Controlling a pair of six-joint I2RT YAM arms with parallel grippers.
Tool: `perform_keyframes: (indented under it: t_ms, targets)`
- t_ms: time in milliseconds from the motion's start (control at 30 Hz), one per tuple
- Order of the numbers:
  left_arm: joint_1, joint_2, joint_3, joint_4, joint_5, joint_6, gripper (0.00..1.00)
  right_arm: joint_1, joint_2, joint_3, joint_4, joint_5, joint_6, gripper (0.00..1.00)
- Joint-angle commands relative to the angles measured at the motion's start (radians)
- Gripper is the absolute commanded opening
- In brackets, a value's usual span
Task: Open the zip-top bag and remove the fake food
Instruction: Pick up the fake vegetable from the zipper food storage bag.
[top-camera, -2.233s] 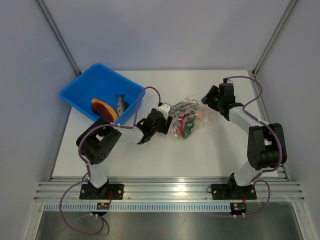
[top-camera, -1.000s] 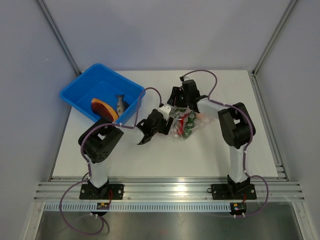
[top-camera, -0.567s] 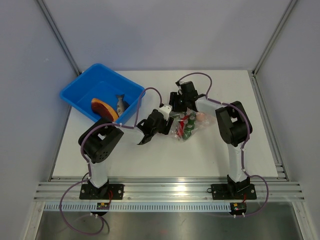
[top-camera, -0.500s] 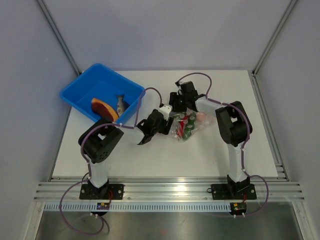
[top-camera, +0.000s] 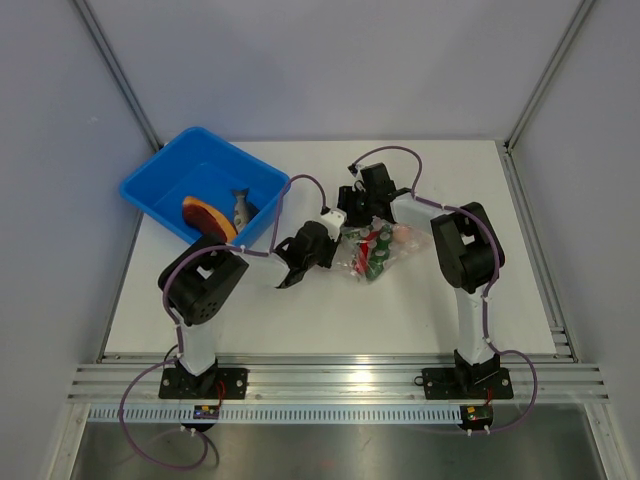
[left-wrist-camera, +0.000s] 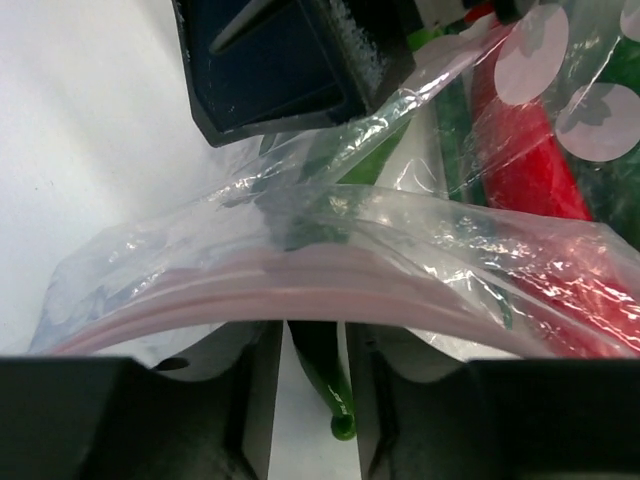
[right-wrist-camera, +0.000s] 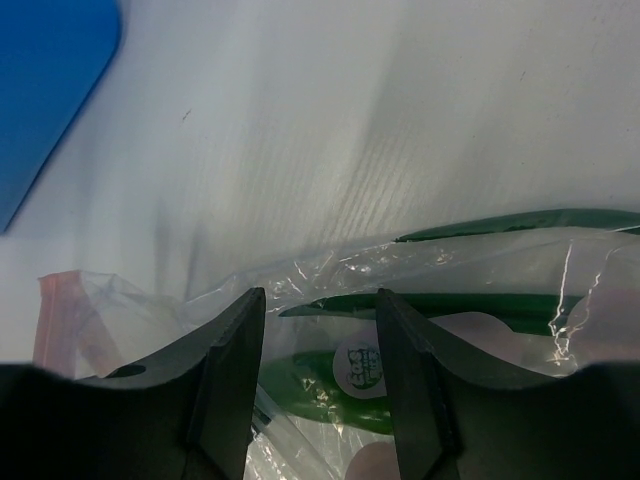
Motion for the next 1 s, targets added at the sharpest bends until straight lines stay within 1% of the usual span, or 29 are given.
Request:
perform_keyframes:
  t_ms: [0,300,533,633,733,767,833,967]
  targets:
    - [-0.003,0.016,0.043,0.018,0.017,0.008,0.29,0.007,-0.012,0.031,-0.021,0.008,-0.005,0.55]
    - [-0.003,0.048,0.083,-0.045,0.017,0.014,0.19,0.002,-0.086,-0.018,-0.002,0.076,0.019,0.58]
    - [-0.003,0.011,0.08,-0.068,0.018,0.009,0.13,-0.065,-0.16,-0.095,0.031,0.097,0.087,0.62]
    - [-0.003,-0.019,0.08,-0.099,0.024,0.012,0.11,-0.105,-0.201,-0.124,0.027,0.13,0.112,0.63]
    - [-0.003,-0.053,0.073,-0.111,0.034,0.012,0.1,-0.121,-0.229,-0.123,-0.033,0.25,0.11,0.66]
    - [-0.003,-0.062,0.072,-0.12,0.038,0.015,0.1,-0.119,-0.236,-0.117,-0.071,0.326,0.104,0.74]
    - [-0.005,-0.073,0.07,-0.126,0.043,0.014,0.1,-0.121,-0.246,-0.116,-0.082,0.371,0.098,0.79]
    - [-0.005,-0.09,0.069,-0.148,0.054,0.015,0.09,-0.121,-0.282,-0.139,-0.072,0.461,0.096,0.82]
